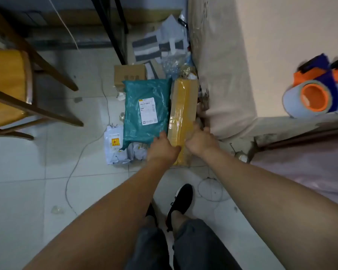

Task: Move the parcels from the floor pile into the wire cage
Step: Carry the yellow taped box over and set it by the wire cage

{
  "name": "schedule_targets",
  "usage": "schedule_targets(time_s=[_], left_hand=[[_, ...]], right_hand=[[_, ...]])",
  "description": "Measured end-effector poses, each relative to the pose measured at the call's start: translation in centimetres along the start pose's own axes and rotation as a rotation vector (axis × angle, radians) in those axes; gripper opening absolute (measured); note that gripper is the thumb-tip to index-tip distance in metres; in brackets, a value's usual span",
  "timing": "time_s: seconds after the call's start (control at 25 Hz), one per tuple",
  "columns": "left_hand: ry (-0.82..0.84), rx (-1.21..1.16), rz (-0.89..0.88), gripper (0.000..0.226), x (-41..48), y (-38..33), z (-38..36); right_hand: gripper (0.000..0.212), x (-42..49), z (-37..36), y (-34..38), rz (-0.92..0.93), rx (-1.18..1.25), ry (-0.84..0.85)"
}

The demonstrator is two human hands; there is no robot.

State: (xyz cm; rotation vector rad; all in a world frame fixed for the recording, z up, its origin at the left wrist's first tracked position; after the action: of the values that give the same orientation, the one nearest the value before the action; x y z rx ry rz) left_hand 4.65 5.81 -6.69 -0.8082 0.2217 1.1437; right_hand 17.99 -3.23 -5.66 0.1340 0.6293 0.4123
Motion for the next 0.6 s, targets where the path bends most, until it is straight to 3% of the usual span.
schedule_targets(time_s=[0.16, 0.32, 0.48, 0.6], left_hand=[[0.037, 0.066, 0.123, 0.071, 1.5, 5.5, -5.5], [0.024, 0.104, 0.131, 0.094, 3.7, 7.6, -9.6], [0.098, -0.017, 0.176, 0.106, 4.8, 8.4, -12.8], [0.035, -0.097, 0.126, 0.099, 5.7, 8.3, -13.1]], right_hand=[[0.088, 3.6, -4.0, -1.2, -0.070, 0.026, 0.056], [0.092, 6.4, -7.5, -1.4, -0.059, 0.002, 0.041], [0.092, 7.5, -10.5, -1.4, -0.085, -0.034, 0.000], [0.095, 7.9, -12.2, -0.9, -0.110, -0.036, -0.035]])
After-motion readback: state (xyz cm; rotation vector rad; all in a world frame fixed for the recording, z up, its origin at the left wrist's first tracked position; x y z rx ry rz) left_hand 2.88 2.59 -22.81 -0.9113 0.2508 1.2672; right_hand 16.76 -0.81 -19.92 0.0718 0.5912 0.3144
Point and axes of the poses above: each hand's wrist, its own x-axis towards the middle knuckle, its own z-axis out of the back of the hand, y = z × x, the point moved 10 cm from there along x, towards the middle knuckle, and after that the axes turned 11 degrees about -y, right-handed, at the moved point
